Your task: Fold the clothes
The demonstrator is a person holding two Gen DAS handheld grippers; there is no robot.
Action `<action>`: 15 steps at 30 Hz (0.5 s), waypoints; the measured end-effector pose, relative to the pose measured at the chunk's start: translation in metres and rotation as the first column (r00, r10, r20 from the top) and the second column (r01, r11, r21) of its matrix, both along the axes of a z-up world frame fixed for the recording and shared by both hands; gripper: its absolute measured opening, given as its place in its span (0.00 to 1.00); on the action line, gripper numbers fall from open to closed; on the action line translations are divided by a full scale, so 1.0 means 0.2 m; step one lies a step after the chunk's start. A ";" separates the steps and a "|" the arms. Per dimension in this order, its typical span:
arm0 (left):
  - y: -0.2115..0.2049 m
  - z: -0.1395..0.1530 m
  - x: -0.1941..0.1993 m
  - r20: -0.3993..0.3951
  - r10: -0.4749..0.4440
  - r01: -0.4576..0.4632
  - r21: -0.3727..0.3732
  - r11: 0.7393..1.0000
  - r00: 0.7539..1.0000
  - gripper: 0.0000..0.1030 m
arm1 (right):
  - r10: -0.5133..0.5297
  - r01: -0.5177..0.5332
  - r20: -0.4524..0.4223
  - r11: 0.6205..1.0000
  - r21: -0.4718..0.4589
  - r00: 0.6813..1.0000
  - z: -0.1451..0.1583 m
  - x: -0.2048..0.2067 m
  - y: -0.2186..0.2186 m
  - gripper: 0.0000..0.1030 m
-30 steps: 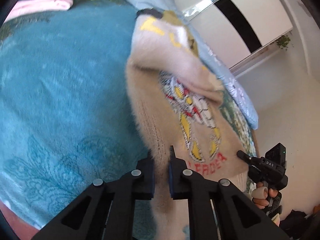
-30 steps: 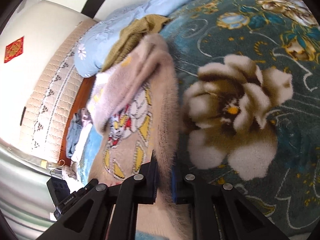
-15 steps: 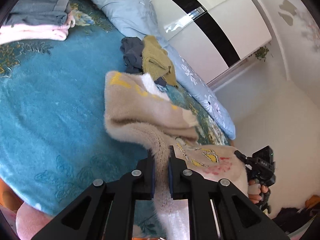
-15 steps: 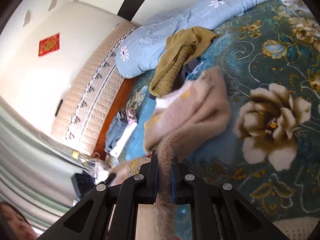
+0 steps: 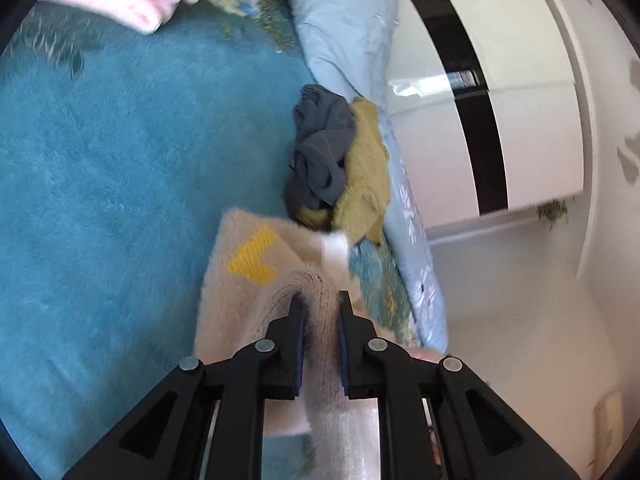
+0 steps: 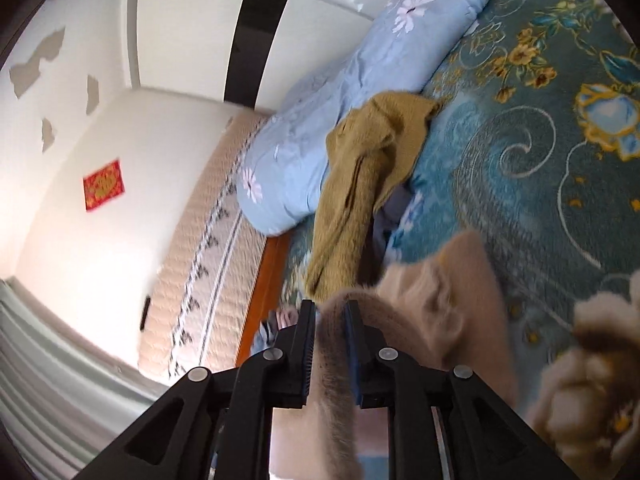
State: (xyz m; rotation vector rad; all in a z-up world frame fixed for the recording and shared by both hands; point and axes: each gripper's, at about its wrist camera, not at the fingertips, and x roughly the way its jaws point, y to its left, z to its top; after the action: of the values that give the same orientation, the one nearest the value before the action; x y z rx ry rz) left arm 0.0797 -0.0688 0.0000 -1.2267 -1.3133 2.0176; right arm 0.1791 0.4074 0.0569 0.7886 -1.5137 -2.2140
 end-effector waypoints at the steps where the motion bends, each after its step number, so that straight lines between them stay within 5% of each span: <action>1: -0.01 -0.02 -0.01 0.001 0.014 -0.014 0.019 1.000 1.000 0.13 | -0.022 0.022 -0.010 0.999 -0.036 1.000 -0.03 -0.01 0.02 0.22; 3: -0.03 -0.06 -0.02 0.004 0.043 -0.043 0.058 0.997 0.999 0.16 | -0.048 0.046 -0.015 0.996 -0.075 0.999 -0.10 -0.03 0.06 0.25; 7: -0.07 -0.13 -0.04 0.013 0.100 -0.101 0.134 0.986 0.995 0.28 | -0.057 0.057 0.034 0.998 -0.007 0.998 -0.15 -0.04 0.10 0.26; 14: -0.14 -0.26 -0.08 0.039 0.197 -0.200 0.263 0.944 0.980 0.29 | -0.023 0.018 0.086 0.998 0.055 0.996 -0.21 -0.09 0.06 0.30; 15: -0.11 -0.23 -0.08 0.017 0.172 -0.172 0.209 0.963 0.985 0.29 | -0.013 0.006 0.095 0.998 0.069 0.995 -0.22 -0.11 0.05 0.30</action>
State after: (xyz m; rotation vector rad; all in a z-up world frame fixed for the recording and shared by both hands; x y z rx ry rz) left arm 0.0633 -0.0916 -0.0465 -1.0465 -1.6364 1.9318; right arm 0.1579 0.4172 0.0137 0.9223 -1.4937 -2.2761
